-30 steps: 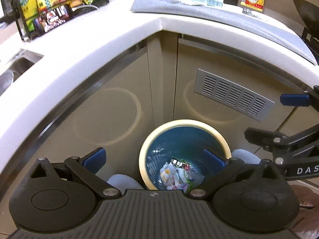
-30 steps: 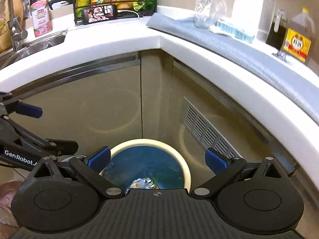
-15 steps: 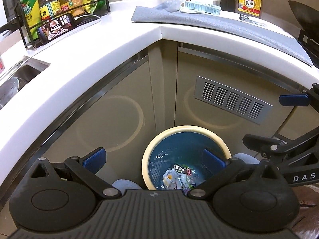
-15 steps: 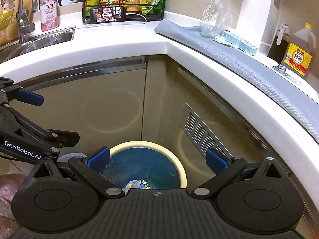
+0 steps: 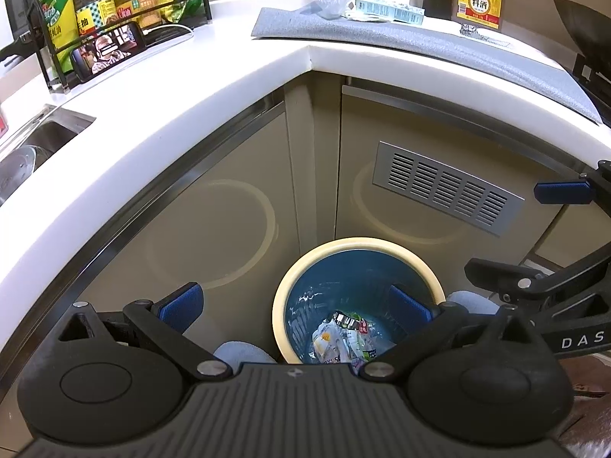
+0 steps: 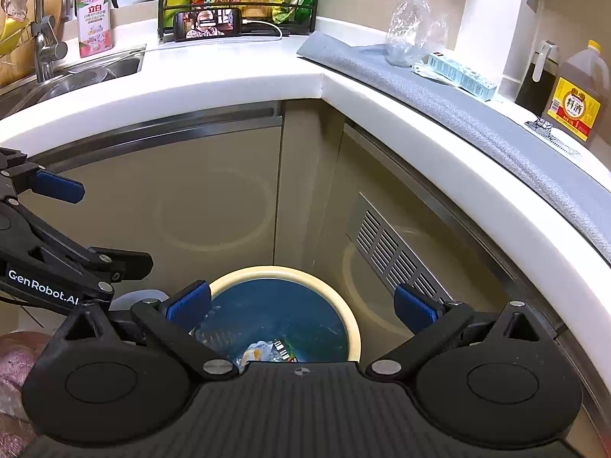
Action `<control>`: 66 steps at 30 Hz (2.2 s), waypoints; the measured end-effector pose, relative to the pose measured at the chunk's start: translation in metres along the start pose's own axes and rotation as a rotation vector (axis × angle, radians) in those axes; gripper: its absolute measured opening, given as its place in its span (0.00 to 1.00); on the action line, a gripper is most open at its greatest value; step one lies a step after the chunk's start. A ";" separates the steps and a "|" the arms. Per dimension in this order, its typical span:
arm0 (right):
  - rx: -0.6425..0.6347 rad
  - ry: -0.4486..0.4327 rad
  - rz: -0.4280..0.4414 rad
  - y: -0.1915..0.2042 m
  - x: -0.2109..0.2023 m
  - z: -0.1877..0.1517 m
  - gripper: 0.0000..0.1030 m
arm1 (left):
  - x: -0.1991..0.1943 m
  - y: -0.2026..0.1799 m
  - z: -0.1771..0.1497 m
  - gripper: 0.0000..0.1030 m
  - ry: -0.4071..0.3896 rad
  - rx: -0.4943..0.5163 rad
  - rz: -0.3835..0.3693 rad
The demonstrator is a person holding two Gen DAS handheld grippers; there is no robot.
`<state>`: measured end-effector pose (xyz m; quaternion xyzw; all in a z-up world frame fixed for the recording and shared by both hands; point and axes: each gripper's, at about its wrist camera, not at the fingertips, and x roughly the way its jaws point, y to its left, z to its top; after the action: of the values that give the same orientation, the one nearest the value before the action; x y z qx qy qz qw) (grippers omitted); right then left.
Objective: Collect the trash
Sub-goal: 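Move both tools back up toward the counter, then grasp the light-blue carton with the right gripper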
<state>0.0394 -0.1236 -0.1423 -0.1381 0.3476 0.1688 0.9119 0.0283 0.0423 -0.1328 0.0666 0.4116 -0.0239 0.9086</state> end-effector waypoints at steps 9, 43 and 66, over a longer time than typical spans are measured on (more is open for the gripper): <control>0.008 0.002 0.005 -0.004 0.004 -0.001 0.99 | 0.005 -0.001 0.000 1.00 0.008 0.002 -0.005; 0.212 -0.309 -0.277 -0.238 0.161 0.224 1.00 | -0.018 0.025 0.108 1.00 -0.120 -0.111 0.060; 0.529 -0.212 -0.371 -0.304 0.127 0.166 0.44 | 0.012 -0.035 0.221 1.00 -0.293 0.104 -0.032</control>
<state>0.3486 -0.3105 -0.0687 0.0608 0.2518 -0.0829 0.9623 0.1975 -0.0231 -0.0007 0.1030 0.2736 -0.0690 0.9538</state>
